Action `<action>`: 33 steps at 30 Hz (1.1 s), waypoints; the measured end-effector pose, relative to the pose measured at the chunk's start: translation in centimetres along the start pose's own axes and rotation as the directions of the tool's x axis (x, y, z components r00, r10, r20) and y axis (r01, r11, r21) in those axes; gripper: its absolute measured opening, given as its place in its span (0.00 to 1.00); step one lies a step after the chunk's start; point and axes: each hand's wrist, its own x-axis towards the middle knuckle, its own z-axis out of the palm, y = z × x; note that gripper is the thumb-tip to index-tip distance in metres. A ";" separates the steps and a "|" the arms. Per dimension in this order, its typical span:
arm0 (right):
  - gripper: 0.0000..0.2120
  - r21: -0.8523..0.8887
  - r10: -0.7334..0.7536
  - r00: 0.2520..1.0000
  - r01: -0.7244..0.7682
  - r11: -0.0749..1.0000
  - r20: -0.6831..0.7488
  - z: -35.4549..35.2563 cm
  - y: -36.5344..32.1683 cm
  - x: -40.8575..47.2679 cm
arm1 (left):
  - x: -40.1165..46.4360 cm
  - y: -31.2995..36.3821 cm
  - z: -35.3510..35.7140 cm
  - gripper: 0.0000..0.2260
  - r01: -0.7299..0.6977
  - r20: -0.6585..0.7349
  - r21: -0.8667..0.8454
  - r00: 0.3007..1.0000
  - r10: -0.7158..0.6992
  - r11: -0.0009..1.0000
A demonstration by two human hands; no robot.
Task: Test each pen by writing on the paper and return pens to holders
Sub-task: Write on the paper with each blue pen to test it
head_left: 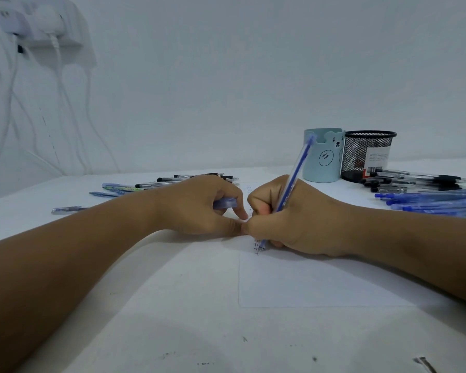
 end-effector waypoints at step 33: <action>0.18 -0.041 -0.030 0.999 0.030 0.999 0.012 -0.3 -0.1 -0.1 | 0.0 -0.1 0.0 0.11 -0.023 -0.001 0.002 1.000 0.023 1.000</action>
